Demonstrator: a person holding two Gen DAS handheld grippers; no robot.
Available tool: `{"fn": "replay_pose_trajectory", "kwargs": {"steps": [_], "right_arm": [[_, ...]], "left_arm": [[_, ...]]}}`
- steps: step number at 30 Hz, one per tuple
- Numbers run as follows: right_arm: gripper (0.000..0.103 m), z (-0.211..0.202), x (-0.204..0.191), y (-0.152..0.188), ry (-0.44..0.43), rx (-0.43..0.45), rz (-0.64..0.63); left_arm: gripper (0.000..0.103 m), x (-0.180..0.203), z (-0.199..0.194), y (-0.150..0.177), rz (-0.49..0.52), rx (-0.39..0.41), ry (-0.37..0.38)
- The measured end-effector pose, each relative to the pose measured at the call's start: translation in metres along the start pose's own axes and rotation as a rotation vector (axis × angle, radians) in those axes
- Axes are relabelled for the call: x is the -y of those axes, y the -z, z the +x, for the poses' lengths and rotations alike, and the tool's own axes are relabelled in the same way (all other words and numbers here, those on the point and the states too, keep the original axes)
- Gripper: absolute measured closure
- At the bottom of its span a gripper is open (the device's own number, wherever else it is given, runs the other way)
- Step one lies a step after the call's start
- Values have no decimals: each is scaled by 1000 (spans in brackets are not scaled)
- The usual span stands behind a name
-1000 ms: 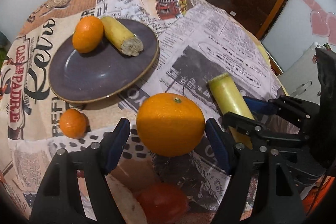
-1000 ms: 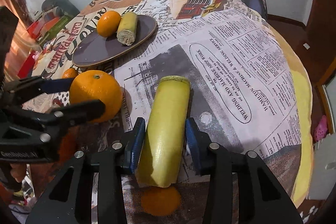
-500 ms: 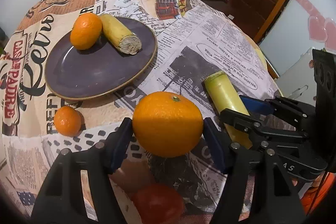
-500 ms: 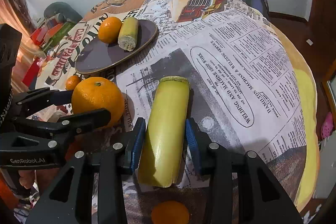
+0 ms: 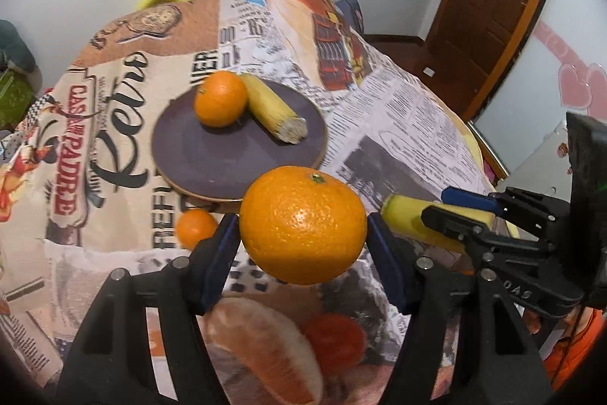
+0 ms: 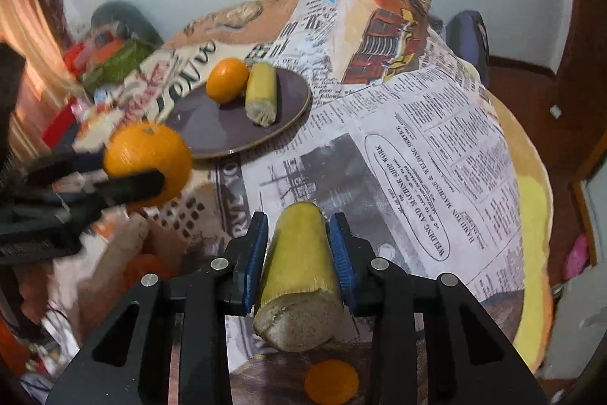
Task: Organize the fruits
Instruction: 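Carry the orange and corn cob onto the grey plate while both tools open to release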
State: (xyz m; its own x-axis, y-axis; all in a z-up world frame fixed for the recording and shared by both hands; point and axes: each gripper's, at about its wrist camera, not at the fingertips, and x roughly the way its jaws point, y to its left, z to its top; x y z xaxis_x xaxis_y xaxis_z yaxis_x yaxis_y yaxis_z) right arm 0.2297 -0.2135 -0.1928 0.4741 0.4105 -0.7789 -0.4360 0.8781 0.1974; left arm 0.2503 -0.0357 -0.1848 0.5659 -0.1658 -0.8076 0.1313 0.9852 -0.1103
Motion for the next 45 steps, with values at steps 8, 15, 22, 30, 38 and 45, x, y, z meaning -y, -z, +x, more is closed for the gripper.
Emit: {"fn": "replay_pose_trajectory", "kwargs": {"steps": [8, 15, 22, 30, 38, 45], "right_arm": [[79, 24, 4, 10, -11, -100, 6], [69, 43, -2, 7, 16, -147, -35], [70, 30, -6, 2, 26, -77, -8], [71, -13, -17, -33, 8, 88, -13], [71, -22, -31, -63, -30, 153, -28], [71, -14, -51, -81, -53, 164, -74]], "left_arm": [[36, -21, -14, 4, -43, 27, -16], [36, -32, -17, 8, -72, 31, -24], [36, -42, -18, 10, -80, 35, -46], [36, -57, -29, 1, -104, 84, -69], [36, -69, -33, -10, -117, 118, -82], [36, -78, -27, -21, -119, 129, -85]]}}
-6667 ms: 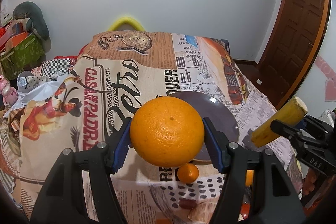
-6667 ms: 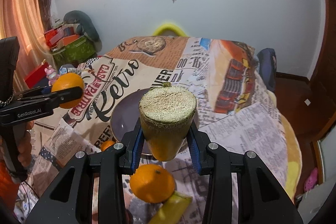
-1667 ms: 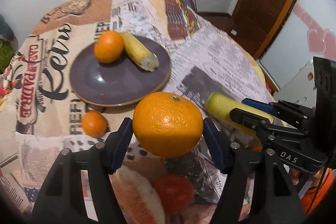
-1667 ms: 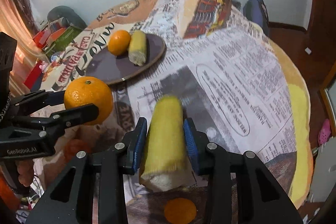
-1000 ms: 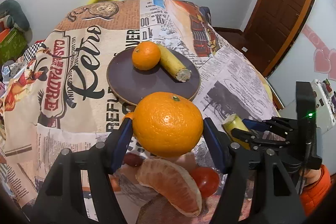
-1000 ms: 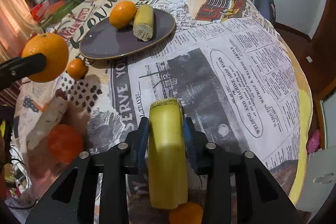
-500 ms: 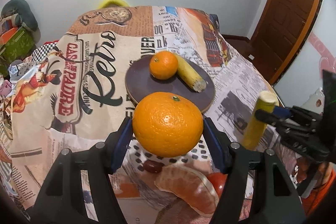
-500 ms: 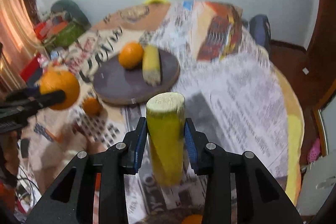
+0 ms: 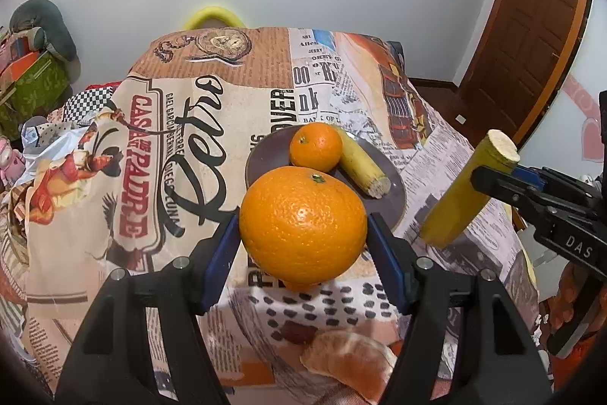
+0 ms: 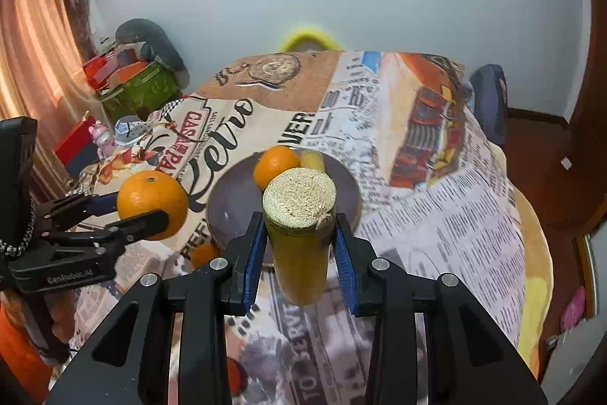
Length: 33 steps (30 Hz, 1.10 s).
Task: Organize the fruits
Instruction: 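Carry the orange and corn cob onto the grey plate while both tools open to release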
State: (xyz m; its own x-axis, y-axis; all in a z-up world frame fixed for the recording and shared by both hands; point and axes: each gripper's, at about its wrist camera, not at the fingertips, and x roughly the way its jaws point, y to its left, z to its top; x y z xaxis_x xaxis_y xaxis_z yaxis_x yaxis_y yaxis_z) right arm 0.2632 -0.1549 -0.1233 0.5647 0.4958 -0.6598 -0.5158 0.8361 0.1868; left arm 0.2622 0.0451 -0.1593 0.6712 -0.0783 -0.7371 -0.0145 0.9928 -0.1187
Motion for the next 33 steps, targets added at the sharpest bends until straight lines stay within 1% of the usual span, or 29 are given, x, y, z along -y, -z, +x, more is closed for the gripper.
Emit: {"fn": "replay_pose_trajectory", "kwargs": {"steps": [9, 14, 22, 27, 33], "right_arm": [[71, 31, -15, -13, -32, -25, -42], [71, 53, -18, -18, -27, -48, -56], [71, 86, -13, -23, -52, -96, -40], [71, 94, -10, -29, -40, -80, -46], [71, 103, -3, -34, -32, -71, -22]], "left_arm": [[36, -14, 24, -13, -4, -7, -5], [36, -22, 47, -20, -6, -29, -6], [36, -31, 84, -28, -12, -68, 4], [36, -33, 104, -29, -35, -97, 23], [36, -26, 118, -29, -12, -106, 24]]}}
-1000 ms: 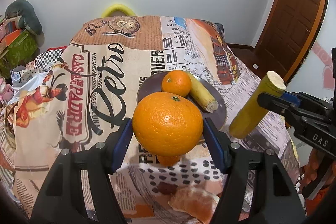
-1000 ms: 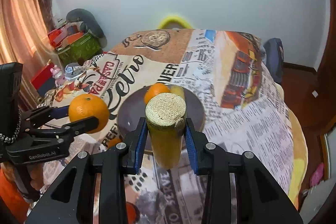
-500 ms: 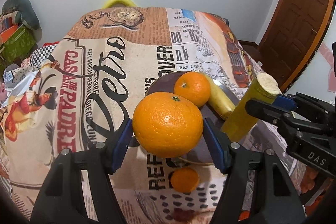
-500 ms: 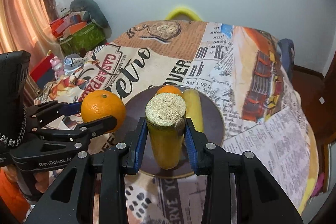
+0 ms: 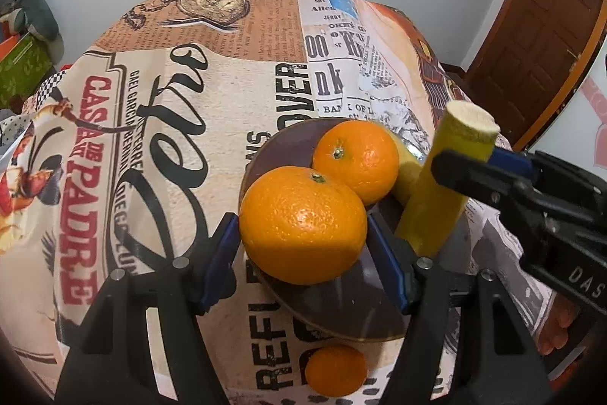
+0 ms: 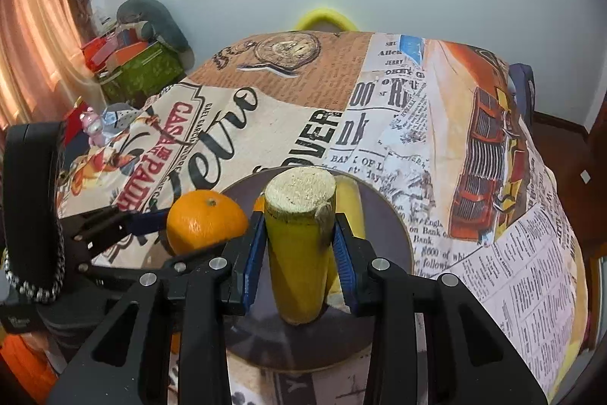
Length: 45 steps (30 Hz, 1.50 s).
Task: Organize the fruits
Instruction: 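Carry the orange and corn cob onto the grey plate while both tools open to release, then move the left tool to the grapefruit segment while the right tool moves to the red tomato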
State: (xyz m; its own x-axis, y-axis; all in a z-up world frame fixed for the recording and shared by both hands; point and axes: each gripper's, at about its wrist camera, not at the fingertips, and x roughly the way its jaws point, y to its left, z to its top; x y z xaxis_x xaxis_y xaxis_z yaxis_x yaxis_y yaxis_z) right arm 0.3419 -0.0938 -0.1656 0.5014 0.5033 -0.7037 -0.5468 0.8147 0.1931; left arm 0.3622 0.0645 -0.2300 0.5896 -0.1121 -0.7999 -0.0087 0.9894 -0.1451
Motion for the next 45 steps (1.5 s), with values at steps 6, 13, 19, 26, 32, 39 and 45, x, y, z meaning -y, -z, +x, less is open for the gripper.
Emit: {"fn": "replay_pose_trajectory", "kwargs": {"steps": [6, 13, 19, 26, 32, 39, 45], "right_arm": [[70, 10, 1, -5, 27, -13, -5], [66, 15, 6, -5, 62, -42, -4], [60, 15, 7, 1, 59, -72, -5], [60, -10, 2, 3, 56, -42, -8], [60, -47, -4, 9, 64, 7, -1], [60, -99, -15, 21, 88, 78, -8], [58, -129, -22, 42, 105, 95, -13]], "left_arm": [[35, 1, 1, 0, 12, 0, -5], [35, 5, 3, 1, 35, -4, -28], [34, 7, -4, 2, 35, 0, -22], [32, 8, -29, 2, 32, 38, -39], [32, 9, -60, 7, 28, 73, -53], [32, 16, -104, 19, 33, 119, -59], [30, 25, -137, 37, 38, 144, -57]]}}
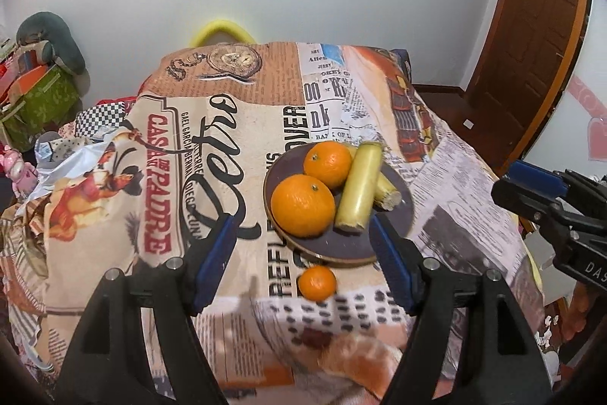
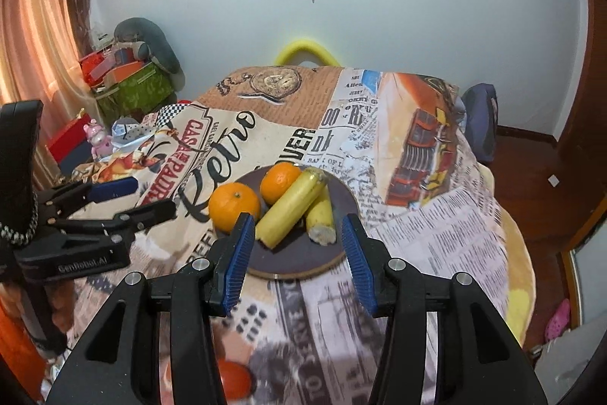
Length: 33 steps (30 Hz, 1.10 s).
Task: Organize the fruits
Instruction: 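Move the left tool to the grapefruit segment while the right tool moves to the red tomato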
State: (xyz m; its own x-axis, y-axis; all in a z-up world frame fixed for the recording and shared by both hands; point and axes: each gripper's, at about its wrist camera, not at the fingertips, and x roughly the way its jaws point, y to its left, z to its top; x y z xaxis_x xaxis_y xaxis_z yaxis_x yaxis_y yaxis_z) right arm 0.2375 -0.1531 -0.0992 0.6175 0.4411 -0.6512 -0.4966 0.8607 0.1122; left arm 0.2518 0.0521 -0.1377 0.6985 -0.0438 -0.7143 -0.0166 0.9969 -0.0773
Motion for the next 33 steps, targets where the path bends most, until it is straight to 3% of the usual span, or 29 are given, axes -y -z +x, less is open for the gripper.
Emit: {"fn": "replay_pose_trajectory", "kwargs": {"steps": [10, 17, 23, 27, 29, 33], "right_arm": [[58, -30, -5, 33, 16, -11, -15], [56, -34, -4, 57, 20, -47, -15], [56, -34, -9, 75, 13, -86, -24], [52, -30, -14, 85, -2, -113, -38], [46, -26, -18, 90, -5, -122, -50], [46, -17, -27, 99, -32, -149, -65]], "left_arm": [[8, 22, -32, 41, 16, -25, 10], [8, 44, -13, 78, 32, -132, 25], [8, 49, 13, 101, 55, -200, -14], [8, 39, 14, 110, 44, -209, 2], [8, 36, 11, 116, 74, -209, -20], [7, 25, 4, 134, 118, -204, -54]]}}
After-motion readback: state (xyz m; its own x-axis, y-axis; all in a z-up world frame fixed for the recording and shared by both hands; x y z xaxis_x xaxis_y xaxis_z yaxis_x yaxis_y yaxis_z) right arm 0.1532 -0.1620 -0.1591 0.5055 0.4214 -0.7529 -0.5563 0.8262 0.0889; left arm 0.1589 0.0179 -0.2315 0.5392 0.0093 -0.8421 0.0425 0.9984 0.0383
